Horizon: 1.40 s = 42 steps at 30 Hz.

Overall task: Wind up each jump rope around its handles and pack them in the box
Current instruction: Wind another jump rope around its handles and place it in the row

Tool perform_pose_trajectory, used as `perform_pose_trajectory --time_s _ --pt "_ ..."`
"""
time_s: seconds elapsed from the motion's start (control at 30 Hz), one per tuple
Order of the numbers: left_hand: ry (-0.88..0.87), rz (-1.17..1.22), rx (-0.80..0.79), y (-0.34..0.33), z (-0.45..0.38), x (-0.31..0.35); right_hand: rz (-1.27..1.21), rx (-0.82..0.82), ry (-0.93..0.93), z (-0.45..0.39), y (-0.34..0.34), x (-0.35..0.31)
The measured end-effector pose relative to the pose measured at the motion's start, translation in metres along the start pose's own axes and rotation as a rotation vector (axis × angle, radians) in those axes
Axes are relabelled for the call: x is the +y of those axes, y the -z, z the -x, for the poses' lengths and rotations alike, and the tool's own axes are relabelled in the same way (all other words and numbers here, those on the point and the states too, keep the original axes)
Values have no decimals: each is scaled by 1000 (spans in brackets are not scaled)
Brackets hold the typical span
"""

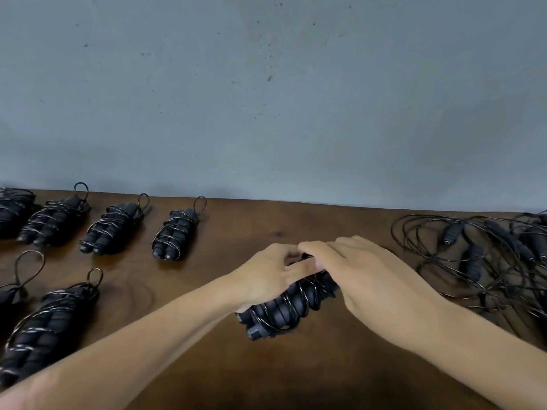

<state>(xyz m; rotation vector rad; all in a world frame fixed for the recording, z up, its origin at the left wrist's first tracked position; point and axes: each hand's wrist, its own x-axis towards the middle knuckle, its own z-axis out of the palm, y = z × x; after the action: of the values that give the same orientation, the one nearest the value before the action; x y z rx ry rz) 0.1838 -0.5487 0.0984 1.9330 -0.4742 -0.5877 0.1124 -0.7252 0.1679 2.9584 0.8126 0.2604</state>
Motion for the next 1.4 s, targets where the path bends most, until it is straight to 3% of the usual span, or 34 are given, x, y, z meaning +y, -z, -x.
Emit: perform_pose_trajectory --time_s 0.1,0.4,0.67,0.9,1.0,1.1,1.2,1.27,1.4 --pt "-23 127 18 -4 4 -3 -215 60 -100 10 -12 -1" --pt "-70 399 182 -21 7 6 -543 254 -362 25 -28 -10" --pt "-22 487 245 -36 9 7 -567 111 -533 24 -33 -3" --pt "-31 599 264 -50 10 8 -1004 -47 -496 27 -37 24" --pt "-22 588 337 -56 8 12 -946 66 -613 31 -45 29" --pt "-22 580 436 -60 2 16 -936 209 -877 36 -57 27" --pt "10 619 491 -65 -2 22 -1342 252 -1078 43 -67 24" --pt "25 608 524 -70 -5 25 -1603 317 -1078 47 -68 24" --pt "2 382 618 -84 -9 27 -1829 428 -1032 50 -64 27"
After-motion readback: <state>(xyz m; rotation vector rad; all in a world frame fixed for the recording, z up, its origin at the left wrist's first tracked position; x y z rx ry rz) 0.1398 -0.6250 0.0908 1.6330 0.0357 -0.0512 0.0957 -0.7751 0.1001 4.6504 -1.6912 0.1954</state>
